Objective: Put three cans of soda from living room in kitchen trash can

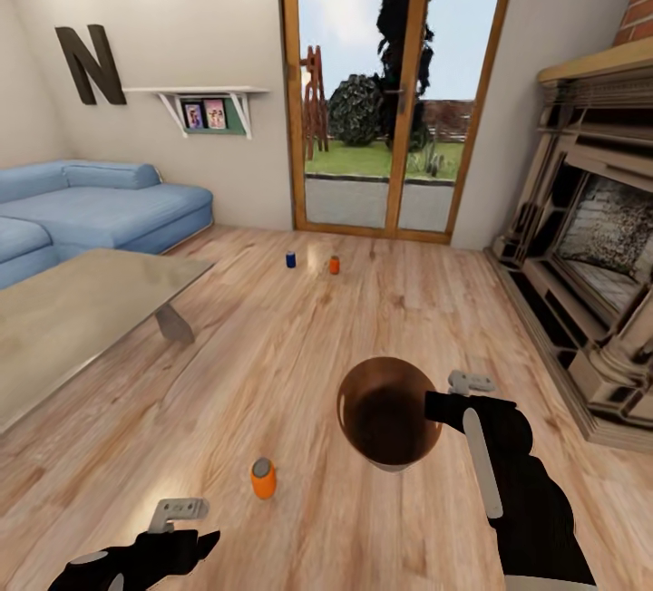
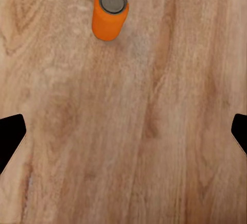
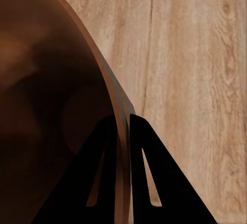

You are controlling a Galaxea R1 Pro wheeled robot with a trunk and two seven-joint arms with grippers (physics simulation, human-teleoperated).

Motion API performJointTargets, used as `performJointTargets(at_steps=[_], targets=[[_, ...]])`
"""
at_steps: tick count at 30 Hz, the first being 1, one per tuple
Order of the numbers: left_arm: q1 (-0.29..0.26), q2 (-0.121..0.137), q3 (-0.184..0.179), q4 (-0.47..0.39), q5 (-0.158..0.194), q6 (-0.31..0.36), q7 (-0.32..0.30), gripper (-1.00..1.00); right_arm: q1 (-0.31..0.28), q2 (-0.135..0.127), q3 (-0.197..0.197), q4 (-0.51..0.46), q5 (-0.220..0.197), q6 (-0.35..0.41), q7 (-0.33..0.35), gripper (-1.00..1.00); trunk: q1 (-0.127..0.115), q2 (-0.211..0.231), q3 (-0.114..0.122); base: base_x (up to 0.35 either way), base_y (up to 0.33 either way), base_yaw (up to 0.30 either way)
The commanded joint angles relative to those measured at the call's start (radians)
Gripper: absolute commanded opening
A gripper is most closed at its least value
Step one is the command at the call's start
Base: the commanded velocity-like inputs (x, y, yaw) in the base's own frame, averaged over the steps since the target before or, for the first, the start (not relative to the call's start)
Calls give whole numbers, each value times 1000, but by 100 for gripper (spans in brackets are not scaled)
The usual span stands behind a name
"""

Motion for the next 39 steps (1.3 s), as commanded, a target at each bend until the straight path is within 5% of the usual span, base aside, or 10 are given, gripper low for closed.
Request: performJointTargets(at_steps=[1, 22, 39], targets=[[0, 0, 0, 0, 0, 0, 0, 100, -1, 0, 0, 0, -15, 0, 4, -100, 0, 0, 0, 338, 0, 0], [0, 0, 0, 0, 0, -3, 0, 100, -1, 0, 0, 1, -17, 0, 3, -100, 0, 0, 0, 332, 0, 0], [0, 0, -1, -1, 0, -5, -1, 100, 0, 0, 0, 1, -16, 0, 3, -100, 0, 0, 0, 29, 0, 0]])
